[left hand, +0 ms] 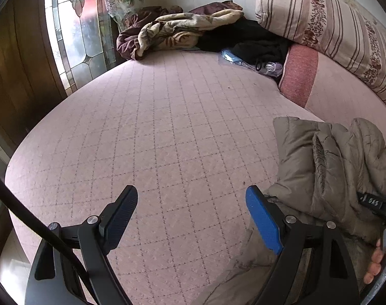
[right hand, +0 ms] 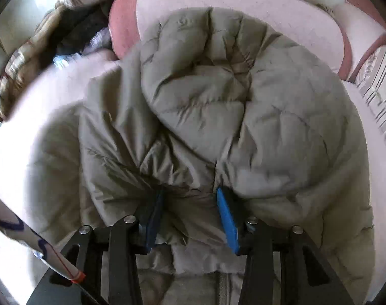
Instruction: Fold large clothes
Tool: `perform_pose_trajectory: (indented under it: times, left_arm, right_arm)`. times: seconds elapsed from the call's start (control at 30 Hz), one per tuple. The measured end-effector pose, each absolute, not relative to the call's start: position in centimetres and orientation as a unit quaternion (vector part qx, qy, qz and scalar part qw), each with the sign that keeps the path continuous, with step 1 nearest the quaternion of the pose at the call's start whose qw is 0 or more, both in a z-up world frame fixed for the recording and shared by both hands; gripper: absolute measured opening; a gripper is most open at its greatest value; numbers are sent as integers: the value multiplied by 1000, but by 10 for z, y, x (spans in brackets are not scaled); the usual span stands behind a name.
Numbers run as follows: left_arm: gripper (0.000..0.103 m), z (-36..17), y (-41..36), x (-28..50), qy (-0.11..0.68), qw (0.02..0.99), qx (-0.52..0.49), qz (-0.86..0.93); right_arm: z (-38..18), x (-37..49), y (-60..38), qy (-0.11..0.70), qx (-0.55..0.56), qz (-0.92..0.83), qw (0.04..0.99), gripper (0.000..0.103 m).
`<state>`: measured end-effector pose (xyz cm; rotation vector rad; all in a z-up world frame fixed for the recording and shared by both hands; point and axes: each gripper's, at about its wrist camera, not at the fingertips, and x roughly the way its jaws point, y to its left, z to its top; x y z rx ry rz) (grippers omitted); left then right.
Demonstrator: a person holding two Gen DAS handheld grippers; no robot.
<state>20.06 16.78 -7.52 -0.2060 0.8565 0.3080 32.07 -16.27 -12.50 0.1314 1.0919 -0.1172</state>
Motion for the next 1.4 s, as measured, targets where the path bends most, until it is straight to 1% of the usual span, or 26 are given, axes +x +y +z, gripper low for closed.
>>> perform_pose_trajectory:
  times: [0.07, 0.13, 0.27, 0.33, 0.37, 0.4, 0.5, 0.57, 0.67, 0.73, 0.83, 0.97, 1.07, 1.1, 1.2, 1.23, 1.27, 1.3, 1.37, 1.4]
  left_arm:
    - [86, -75, 172, 200, 414, 892, -106, 149]
    - [86, -74, 176, 200, 413, 891, -112, 152]
    - [86, -73, 182, 199, 414, 888, -127, 155]
    - [86, -73, 182, 197, 414, 888, -127, 156]
    - [86, -73, 183, 197, 414, 888, -124, 157]
    - [86, -73, 183, 196, 414, 888, -123, 158]
    - [86, -74, 183, 194, 413, 889, -118, 161]
    - [86, -75, 184, 196, 413, 889, -114, 163]
    - [86, -77, 183, 199, 416, 888, -110, 163]
    - [86, -78, 180, 200, 417, 888, -107, 162]
    - [86, -77, 178, 199, 418, 889, -104, 155]
    - [86, -74, 174, 193, 411, 893, -96, 153]
    - [86, -74, 171, 191, 410, 894, -94, 153]
    - [86, -75, 170, 191, 412, 894, -91, 153]
    - [86, -78, 166, 192, 415, 893, -83, 151]
    - [86, -78, 165, 192, 414, 894, -80, 150]
    - [86, -79, 164, 192, 413, 895, -75, 150]
    - [86, -79, 162, 192, 412, 896, -71, 151]
    - [86, -79, 162, 192, 413, 896, -69, 151]
    - [86, -80, 162, 192, 413, 896, -70, 149]
  right_arm:
    - [-108, 314, -161, 496, 71, -67, 863, 47]
    - [-79, 296, -156, 455, 91, -51, 884, 47]
    - [-48, 267, -126, 415, 72, 11, 907, 47]
    - [-52, 261, -103, 427, 63, 55, 900, 39]
    - [-61, 265, -91, 442, 58, 72, 892, 29]
    - [-71, 270, -83, 454, 50, 76, 886, 22]
    - [-109, 301, -63, 495, 37, 63, 866, 22]
    - [-123, 315, -55, 507, 55, 51, 858, 22]
    - [-123, 331, -48, 504, 57, 30, 861, 22]
    - [-118, 335, -47, 504, 39, 23, 862, 22]
    - [-92, 322, -51, 483, 36, 38, 874, 22]
    - [-48, 287, -73, 430, 41, 56, 900, 29]
    - [-38, 278, -104, 405, 28, 7, 914, 36]
    - [-41, 278, -116, 403, 23, -19, 915, 36]
    - [-67, 287, -149, 431, 23, -82, 898, 36]
    - [-86, 293, -161, 457, 33, -94, 884, 36]
    - [-97, 298, -167, 475, 40, -92, 874, 40]
    - [-114, 304, -174, 504, 53, -81, 858, 40]
    - [-111, 299, -181, 494, 70, -79, 863, 41]
    - [-104, 295, -183, 488, 78, -76, 866, 43]
